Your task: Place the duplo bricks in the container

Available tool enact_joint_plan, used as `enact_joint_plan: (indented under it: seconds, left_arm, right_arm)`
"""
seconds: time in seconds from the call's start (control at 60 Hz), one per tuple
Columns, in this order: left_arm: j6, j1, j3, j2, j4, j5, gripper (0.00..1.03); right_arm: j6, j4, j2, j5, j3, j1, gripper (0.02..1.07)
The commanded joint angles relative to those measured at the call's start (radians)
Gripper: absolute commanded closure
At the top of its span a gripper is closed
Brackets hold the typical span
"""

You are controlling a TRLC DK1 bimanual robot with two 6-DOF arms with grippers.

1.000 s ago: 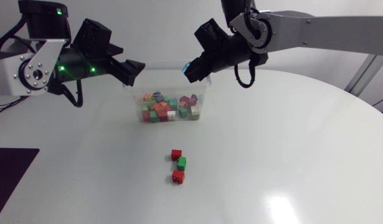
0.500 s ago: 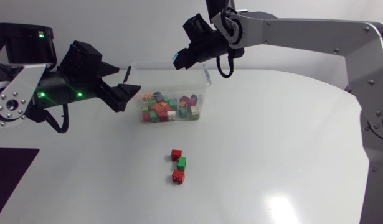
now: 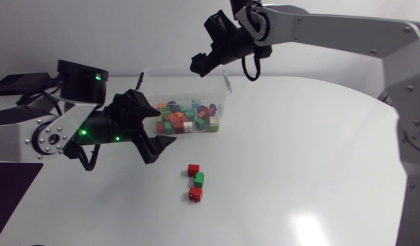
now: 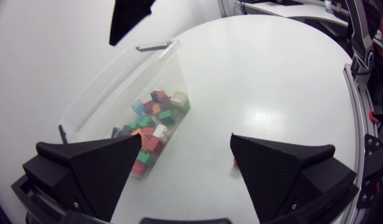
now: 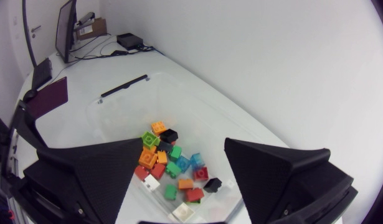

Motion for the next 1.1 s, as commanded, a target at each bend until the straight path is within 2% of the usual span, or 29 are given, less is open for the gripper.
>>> enact_joint_plan:
  seconds: [0.0, 0.183, 0.383, 0.667, 0.85, 1.0, 1.083]
  left_arm:
    - [0.054, -0.032, -0.023, 0.07, -0.014, 0.005, 0.04]
    - [0.131, -0.064, -0.01, 0.182, -0.003, 0.005, 0.04]
    - [0.218, -0.064, 0.011, 0.276, 0.002, 0.013, 0.05]
    - [0.269, -0.072, 0.071, 0.391, 0.002, 0.082, 0.06]
    - [0.293, -0.089, 0.112, 0.461, -0.003, 0.094, 0.08]
    - [0.313, -0.093, 0.14, 0.497, -0.023, 0.123, 0.13]
    - [0.319, -0.1, 0.163, 0.526, -0.031, 0.129, 0.31]
  right_arm:
    - [-0.039, -0.01, -0.134, -0.022, -0.111, -0.034, 0.06]
    - [-0.114, -0.001, -0.357, -0.067, -0.393, -0.065, 0.06]
    - [-0.178, -0.026, -0.559, -0.108, -0.64, -0.069, 0.06]
    - [-0.236, -0.049, -0.671, -0.125, -0.861, -0.048, 0.06]
    - [-0.247, -0.052, -0.69, -0.125, -0.941, -0.012, 0.06]
    - [-0.252, -0.044, -0.676, -0.123, -0.977, 0.012, 0.06]
    - [-0.263, -0.043, -0.653, -0.123, -0.991, 0.032, 0.06]
